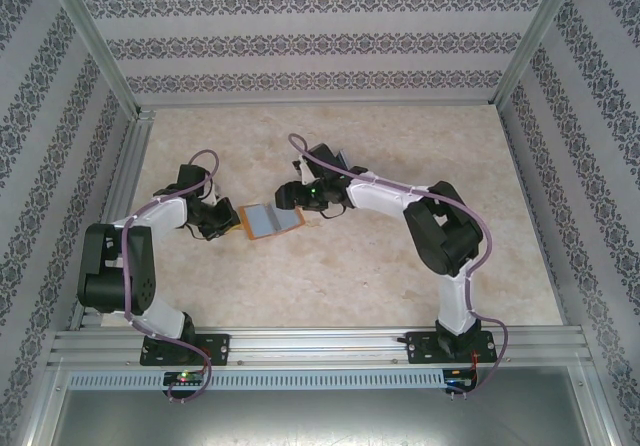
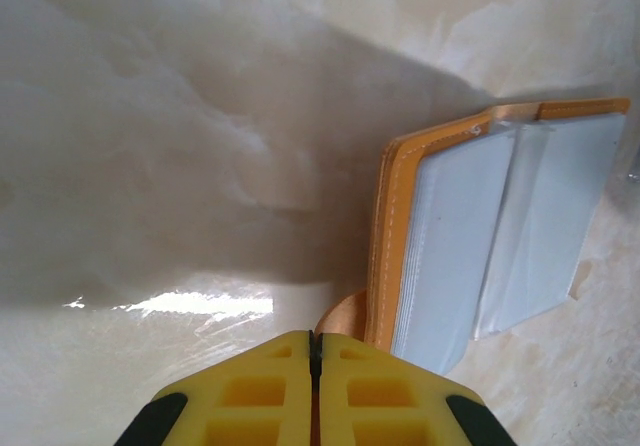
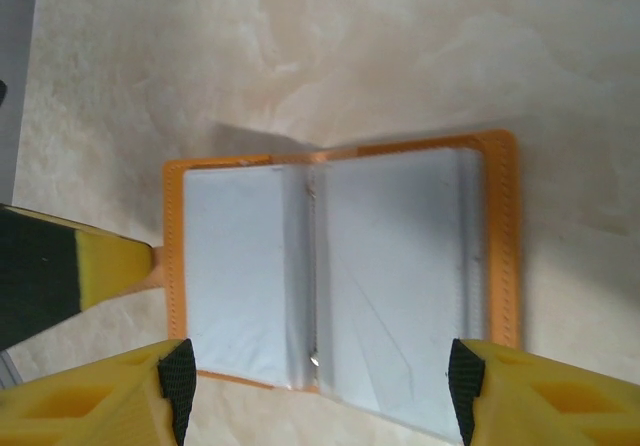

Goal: Put the credit cards into the card holder

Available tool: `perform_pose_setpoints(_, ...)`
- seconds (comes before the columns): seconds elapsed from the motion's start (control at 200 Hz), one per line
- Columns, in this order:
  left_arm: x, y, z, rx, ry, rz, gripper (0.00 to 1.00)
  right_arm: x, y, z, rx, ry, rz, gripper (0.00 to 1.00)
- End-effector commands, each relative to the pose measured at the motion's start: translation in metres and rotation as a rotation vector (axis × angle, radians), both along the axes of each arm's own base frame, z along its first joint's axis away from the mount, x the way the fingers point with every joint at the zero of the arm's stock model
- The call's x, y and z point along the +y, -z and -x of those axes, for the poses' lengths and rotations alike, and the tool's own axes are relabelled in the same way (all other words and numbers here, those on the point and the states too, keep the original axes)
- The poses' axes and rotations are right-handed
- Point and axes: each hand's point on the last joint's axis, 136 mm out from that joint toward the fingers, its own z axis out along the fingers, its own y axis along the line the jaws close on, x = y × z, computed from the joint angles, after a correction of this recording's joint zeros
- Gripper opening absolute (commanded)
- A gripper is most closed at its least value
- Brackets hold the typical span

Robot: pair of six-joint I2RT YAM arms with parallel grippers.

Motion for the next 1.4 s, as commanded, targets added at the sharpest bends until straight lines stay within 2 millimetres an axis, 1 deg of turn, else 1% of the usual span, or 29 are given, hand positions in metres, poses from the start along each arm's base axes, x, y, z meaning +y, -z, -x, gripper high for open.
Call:
perform_pose_setpoints(0.0, 0.001, 0.004, -0.004, -0.022, -0.001, 0.02, 0.03, 0.005, 0.023, 0.005, 0.042, -0.034, 0.07, 0.7)
perform_pose_setpoints(0.075, 0.001, 0.004, -0.004, -0.024, 0.0, 0.02, 0.03, 0.0, 0.034, 0.001, 0.044, -0.028, 0.134, 0.7)
perform_pose_setpoints(0.14, 0.001, 0.004, -0.003, -0.022, 0.006, 0.018, 0.03, -0.002, 0.04, -0.001, 0.049, -0.026, 0.158, 0.7)
perform_pose_setpoints(0.275, 0.0, 0.006, -0.002, -0.019, 0.014, 0.023, 0.03, 0.0, 0.052, 0.001, 0.069, -0.031, 0.174, 0.7)
perform_pose_setpoints(0.42, -0.004, 0.012, -0.004, -0.008, 0.017, 0.044, 0.04, 0.018, 0.055, 0.009, 0.088, -0.055, 0.154, 0.7)
perform_pose_setpoints(0.58, -0.007, 0.018, -0.005, 0.0, 0.018, 0.066, 0.04, 0.042, 0.053, 0.014, 0.106, -0.085, 0.112, 0.7)
perform_pose_setpoints(0.679, -0.007, 0.021, -0.005, 0.002, 0.013, 0.07, 0.04, 0.058, 0.047, 0.017, 0.119, -0.106, 0.063, 0.7)
perform_pose_setpoints(0.799, -0.008, 0.024, -0.005, 0.01, 0.018, 0.076, 0.04, 0.075, 0.036, 0.02, 0.117, -0.133, 0.012, 0.7)
perform_pose_setpoints(0.879, -0.008, 0.025, -0.006, 0.011, 0.018, 0.077, 0.04, 0.089, 0.024, 0.023, 0.125, -0.162, -0.047, 0.7)
perform_pose_setpoints(0.989, -0.007, 0.025, -0.008, 0.008, 0.022, 0.07, 0.03, 0.105, -0.005, 0.033, 0.112, -0.211, -0.135, 0.7)
perform_pose_setpoints(1.049, -0.007, 0.026, -0.009, 0.011, 0.024, 0.067, 0.04, 0.11, -0.023, 0.037, 0.11, -0.226, -0.182, 0.7)
perform_pose_setpoints(1.079, -0.007, 0.026, -0.009, 0.011, 0.024, 0.067, 0.04, 0.111, -0.036, 0.04, 0.108, -0.233, -0.215, 0.7)
perform_pose_setpoints(1.189, -0.007, 0.026, -0.011, 0.006, 0.021, 0.072, 0.04, 0.109, -0.069, 0.047, 0.087, -0.249, -0.267, 0.7)
perform_pose_setpoints(1.264, -0.007, 0.028, -0.012, 0.01, 0.025, 0.07, 0.04, 0.102, -0.087, 0.048, 0.064, -0.247, -0.287, 0.7)
perform_pose_setpoints(1.339, -0.007, 0.029, -0.013, 0.011, 0.023, 0.069, 0.04, 0.09, -0.096, 0.043, 0.051, -0.226, -0.295, 0.7)
perform_pose_setpoints(1.394, -0.007, 0.029, -0.013, 0.009, 0.021, 0.07, 0.04, 0.079, -0.094, 0.037, 0.039, -0.196, -0.281, 0.7)
